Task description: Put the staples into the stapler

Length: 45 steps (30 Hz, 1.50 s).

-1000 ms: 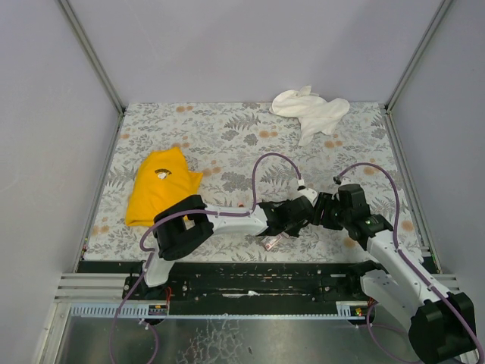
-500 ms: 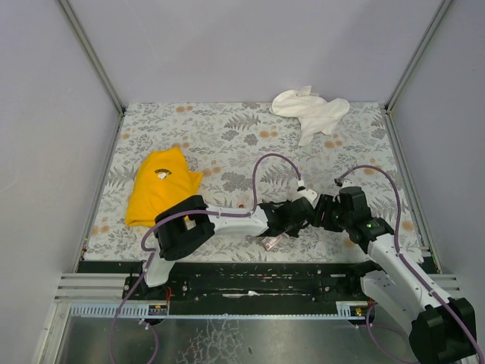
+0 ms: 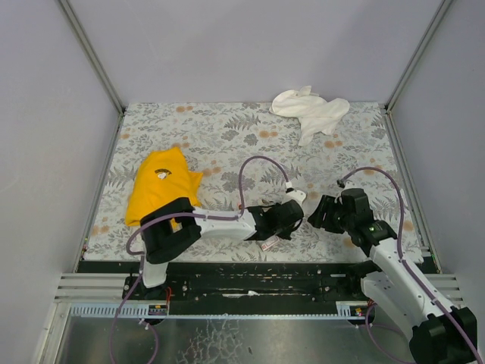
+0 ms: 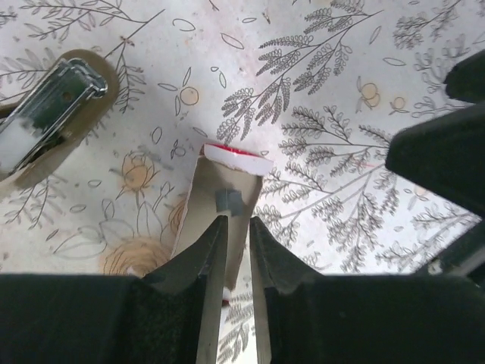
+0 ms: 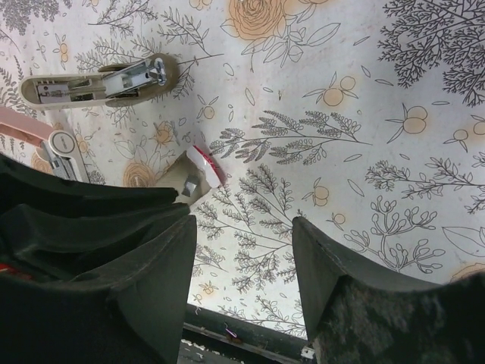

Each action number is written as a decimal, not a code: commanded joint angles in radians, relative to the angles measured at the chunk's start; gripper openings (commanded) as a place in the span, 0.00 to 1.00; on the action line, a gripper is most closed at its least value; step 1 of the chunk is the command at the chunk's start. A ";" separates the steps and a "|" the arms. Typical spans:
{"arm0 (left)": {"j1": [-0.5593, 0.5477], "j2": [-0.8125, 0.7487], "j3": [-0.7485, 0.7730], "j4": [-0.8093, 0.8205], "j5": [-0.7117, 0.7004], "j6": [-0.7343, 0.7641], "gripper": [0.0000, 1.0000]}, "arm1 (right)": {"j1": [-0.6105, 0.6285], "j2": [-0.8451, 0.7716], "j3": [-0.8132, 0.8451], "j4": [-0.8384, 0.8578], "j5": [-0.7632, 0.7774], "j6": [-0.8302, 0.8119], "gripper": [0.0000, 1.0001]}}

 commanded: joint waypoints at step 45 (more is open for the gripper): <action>0.047 -0.069 -0.035 0.080 0.044 -0.013 0.34 | -0.007 -0.269 -0.015 -0.093 -0.037 0.112 0.64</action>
